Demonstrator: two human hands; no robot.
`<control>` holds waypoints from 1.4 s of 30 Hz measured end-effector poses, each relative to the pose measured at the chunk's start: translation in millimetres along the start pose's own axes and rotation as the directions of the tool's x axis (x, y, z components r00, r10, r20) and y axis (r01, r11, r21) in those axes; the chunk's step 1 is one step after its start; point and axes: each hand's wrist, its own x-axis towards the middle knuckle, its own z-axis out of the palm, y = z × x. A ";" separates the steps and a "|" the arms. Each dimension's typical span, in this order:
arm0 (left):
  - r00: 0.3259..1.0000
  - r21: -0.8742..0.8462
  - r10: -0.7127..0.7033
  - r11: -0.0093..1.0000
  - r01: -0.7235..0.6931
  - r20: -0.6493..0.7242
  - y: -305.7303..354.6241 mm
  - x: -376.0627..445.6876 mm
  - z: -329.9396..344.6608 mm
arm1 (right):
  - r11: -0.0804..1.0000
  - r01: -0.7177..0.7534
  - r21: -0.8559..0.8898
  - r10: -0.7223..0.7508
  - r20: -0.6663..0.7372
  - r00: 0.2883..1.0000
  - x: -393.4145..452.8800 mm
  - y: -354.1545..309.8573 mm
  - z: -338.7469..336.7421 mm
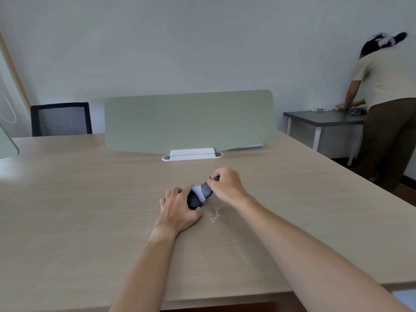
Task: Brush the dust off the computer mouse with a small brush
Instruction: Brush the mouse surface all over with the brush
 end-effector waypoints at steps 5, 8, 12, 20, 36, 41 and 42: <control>0.997 0.011 -0.030 0.999 0.031 -0.064 1.0 1.2 1.9 | 0.999 -0.019 -0.026 0.017 -0.075 0.997 -0.9 6.4 -4.4; 0.998 0.036 -0.026 0.999 0.028 -0.058 0.9 1.0 1.6 | 0.993 -0.017 0.119 0.022 -0.039 0.999 -5.0 0.9 -1.2; 0.998 0.024 0.060 0.998 -0.059 -0.017 1.2 0.8 -0.6 | 0.997 -0.031 0.076 0.032 -0.010 0.999 -6.1 0.1 2.9; 0.995 0.015 0.074 0.997 -0.073 -0.071 0.8 0.9 -0.6 | 0.991 0.019 0.133 -0.013 -0.048 0.999 -6.1 -2.6 6.0; 0.993 -0.076 0.115 0.990 -0.117 -0.027 0.3 0.3 -0.8 | 0.999 -0.010 0.033 0.011 -0.027 1.000 -8.2 -2.7 2.1; 0.996 -0.111 0.064 0.991 -0.071 -0.064 1.6 0.1 -0.7 | 0.997 -0.027 -0.073 0.017 -0.134 0.991 -7.3 4.8 -4.0; 0.997 -0.118 0.053 0.991 -0.059 -0.060 2.4 0.0 -1.2 | 1.000 -0.012 -0.013 0.010 -0.138 0.990 -7.7 5.1 -4.2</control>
